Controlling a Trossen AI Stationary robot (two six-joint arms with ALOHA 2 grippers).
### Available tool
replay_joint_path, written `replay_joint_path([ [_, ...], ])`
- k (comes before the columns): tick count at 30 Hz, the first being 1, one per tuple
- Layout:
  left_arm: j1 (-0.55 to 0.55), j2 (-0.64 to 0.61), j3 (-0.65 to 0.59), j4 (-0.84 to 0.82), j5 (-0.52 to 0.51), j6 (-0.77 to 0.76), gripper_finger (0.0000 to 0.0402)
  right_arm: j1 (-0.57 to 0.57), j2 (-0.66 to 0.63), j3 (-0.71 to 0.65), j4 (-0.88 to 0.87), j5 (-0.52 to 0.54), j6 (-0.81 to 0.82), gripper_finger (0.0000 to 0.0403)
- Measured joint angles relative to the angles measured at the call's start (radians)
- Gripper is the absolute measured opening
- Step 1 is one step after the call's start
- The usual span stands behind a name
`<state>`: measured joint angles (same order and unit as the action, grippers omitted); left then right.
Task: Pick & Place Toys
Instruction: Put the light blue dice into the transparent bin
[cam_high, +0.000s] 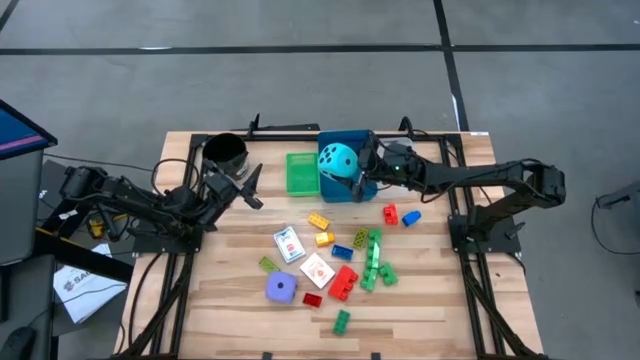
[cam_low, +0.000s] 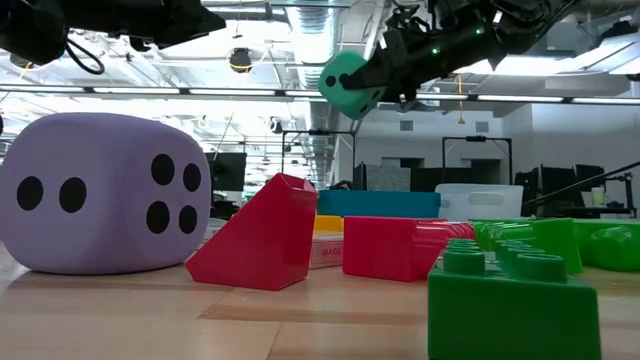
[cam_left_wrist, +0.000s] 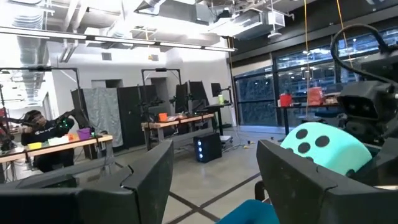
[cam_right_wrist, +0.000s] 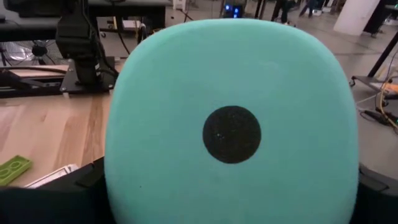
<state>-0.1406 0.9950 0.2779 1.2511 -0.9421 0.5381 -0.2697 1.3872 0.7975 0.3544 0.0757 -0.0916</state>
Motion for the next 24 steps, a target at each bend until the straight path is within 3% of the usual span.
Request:
replay_joint_path([
  [13, -0.001, 0.001, 0.0, -0.007, 0.002, -0.003, 0.0223, -0.003, 0.012, -0.001, 0.038, 0.0, -0.021, 0.0363],
  [24, -0.018, 0.001, 0.0, -0.019, 0.061, -0.005, 0.0223, -0.025, 0.115, 0.0, 0.122, 0.0, -0.023, 0.0363],
])
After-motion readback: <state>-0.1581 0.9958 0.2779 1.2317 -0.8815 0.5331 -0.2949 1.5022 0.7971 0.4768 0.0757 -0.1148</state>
